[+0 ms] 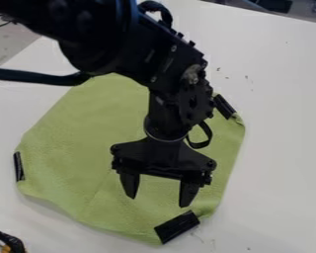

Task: Fold the cloth from bottom left to top right

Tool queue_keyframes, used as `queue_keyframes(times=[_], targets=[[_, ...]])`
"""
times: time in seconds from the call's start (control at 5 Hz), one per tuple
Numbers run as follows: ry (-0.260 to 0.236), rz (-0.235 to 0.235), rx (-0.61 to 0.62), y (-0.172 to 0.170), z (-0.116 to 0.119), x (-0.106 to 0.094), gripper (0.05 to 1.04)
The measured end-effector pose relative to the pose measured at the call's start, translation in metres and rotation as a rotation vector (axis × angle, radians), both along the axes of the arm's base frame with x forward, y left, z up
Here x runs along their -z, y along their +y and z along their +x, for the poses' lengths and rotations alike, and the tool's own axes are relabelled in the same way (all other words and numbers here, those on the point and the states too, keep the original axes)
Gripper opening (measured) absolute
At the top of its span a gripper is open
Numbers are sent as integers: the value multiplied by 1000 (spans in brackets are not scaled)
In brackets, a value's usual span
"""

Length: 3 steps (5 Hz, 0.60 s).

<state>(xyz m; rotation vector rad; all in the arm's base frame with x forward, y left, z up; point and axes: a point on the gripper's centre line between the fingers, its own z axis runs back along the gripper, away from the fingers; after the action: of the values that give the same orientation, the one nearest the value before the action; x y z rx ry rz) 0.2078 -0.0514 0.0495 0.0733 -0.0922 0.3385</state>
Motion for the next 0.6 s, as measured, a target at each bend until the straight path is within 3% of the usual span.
queue_keyframes(times=[0.2, 0.6], targets=[[18, 6, 3, 1, -2, 4, 1000], [-35, 59, 39, 53, 10, 3, 1000]])
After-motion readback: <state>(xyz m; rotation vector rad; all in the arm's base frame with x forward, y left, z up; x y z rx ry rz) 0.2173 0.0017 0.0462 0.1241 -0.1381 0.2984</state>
